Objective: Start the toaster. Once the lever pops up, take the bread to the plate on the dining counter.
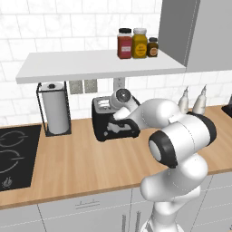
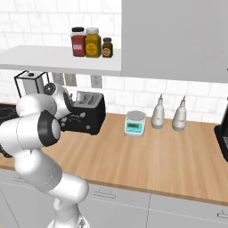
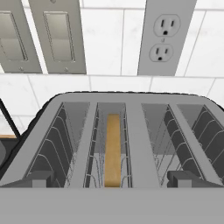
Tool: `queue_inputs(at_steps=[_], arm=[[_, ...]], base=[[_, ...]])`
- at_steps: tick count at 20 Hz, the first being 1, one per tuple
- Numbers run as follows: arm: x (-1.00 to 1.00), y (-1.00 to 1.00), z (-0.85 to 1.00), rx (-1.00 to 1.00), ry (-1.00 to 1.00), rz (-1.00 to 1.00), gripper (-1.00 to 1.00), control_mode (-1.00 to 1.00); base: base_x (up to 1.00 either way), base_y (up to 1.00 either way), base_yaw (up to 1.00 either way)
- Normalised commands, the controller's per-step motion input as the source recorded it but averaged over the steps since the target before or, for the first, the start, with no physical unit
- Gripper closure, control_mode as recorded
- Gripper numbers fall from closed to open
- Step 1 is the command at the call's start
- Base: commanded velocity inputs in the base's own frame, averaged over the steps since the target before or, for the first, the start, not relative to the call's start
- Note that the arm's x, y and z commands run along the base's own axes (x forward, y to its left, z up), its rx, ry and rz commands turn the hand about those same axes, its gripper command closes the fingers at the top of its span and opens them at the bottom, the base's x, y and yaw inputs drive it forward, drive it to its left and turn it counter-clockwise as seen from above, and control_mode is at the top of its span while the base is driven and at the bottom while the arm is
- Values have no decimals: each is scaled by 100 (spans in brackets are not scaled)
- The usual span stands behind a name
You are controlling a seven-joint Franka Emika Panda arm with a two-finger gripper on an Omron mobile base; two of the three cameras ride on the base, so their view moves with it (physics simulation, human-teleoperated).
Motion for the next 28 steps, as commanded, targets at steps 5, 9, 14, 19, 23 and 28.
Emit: queue_inputs(at_steps=[5,9,14,19,23,28], arm=[[0,0,0,0,0,0,-100,-100],[0,0,0,0,0,0,-100,-100],[0,0,0,0,0,0,-100,-100],[0,0,0,0,0,0,-100,-100],[0,0,0,0,0,0,-100,-100],[0,0,0,0,0,0,-100,-100]], base=[[0,0,0],[0,0,0],[0,0,0],[0,0,0],[0,0,0],[0,0,0]])
